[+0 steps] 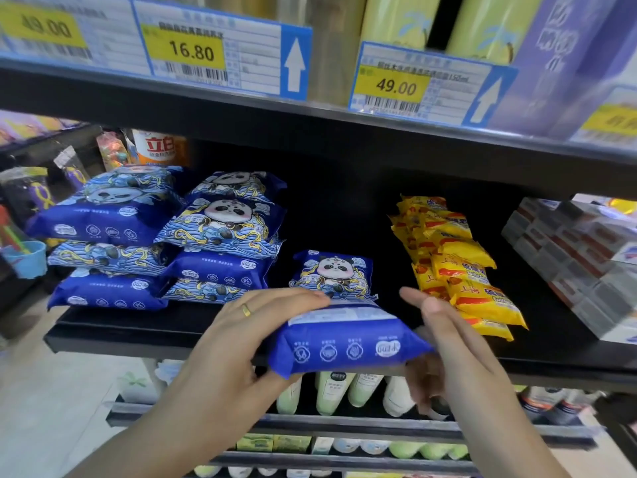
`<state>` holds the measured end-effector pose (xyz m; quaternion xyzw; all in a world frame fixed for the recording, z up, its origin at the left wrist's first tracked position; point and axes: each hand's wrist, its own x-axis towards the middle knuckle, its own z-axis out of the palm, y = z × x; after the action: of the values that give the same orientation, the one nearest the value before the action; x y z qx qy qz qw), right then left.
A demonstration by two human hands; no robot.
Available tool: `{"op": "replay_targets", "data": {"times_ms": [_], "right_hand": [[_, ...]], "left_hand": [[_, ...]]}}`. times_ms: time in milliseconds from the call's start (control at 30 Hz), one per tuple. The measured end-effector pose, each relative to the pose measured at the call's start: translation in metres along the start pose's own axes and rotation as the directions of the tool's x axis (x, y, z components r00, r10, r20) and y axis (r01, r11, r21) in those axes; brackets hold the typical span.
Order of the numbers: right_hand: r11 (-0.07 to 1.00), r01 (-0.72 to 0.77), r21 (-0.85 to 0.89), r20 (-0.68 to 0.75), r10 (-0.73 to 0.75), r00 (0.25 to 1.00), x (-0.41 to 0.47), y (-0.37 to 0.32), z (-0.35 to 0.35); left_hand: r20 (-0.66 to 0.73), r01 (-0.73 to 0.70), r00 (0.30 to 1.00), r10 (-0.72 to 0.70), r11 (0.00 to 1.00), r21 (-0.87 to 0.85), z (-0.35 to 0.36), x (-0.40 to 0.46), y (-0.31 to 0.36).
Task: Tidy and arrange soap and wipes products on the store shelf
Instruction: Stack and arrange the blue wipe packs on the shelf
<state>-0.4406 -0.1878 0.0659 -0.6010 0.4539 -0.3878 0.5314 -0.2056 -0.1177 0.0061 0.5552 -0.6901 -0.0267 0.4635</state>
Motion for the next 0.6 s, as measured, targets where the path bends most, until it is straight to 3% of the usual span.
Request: {"op": "replay_targets", "data": {"times_ms": [67,167,233,300,367,467,600], "right_hand": [[0.98,0.198,-0.023,-0.076,-0.199,0.977,-0.002,0.005,-0.003],[0.878,0.458,-0.139,-0.152,-0.476,0.866,-0.004,0.013,-0.004],[0.75,0.58,-0.318,-0.094,-0.634,0.767,-0.003,0.016,-0.007],[0.552,0.663,-0.505,0.064,-0.742,0.667,-0.001,0.016,-0.008],[0.379,0.704,-0.6,0.25,-0.748,0.615,0.001,0.013,-0.008],[0.189,0.711,-0.678,0.435,-0.676,0.595,0.008,0.01,-0.005],[0.087,0.697,-0.712,0.519,-0.603,0.606,0.02,0.0,-0.002]], "left_hand": [[0.014,0.097,0.995,-0.096,0.98,-0.173,0.006,0.001,-0.008],[0.018,0.181,0.983,-0.182,0.949,-0.26,0.008,0.004,-0.008],[0.08,0.284,0.958,-0.274,0.885,-0.369,0.005,0.013,-0.002],[0.101,0.381,0.921,-0.375,0.821,-0.425,0.005,0.017,0.001],[0.144,0.394,0.918,-0.369,0.804,-0.446,0.003,0.013,0.012],[0.172,0.415,0.908,-0.383,0.757,-0.505,0.001,0.01,0.023],[0.198,0.48,0.864,-0.464,0.635,-0.606,0.005,0.021,0.029]]}}
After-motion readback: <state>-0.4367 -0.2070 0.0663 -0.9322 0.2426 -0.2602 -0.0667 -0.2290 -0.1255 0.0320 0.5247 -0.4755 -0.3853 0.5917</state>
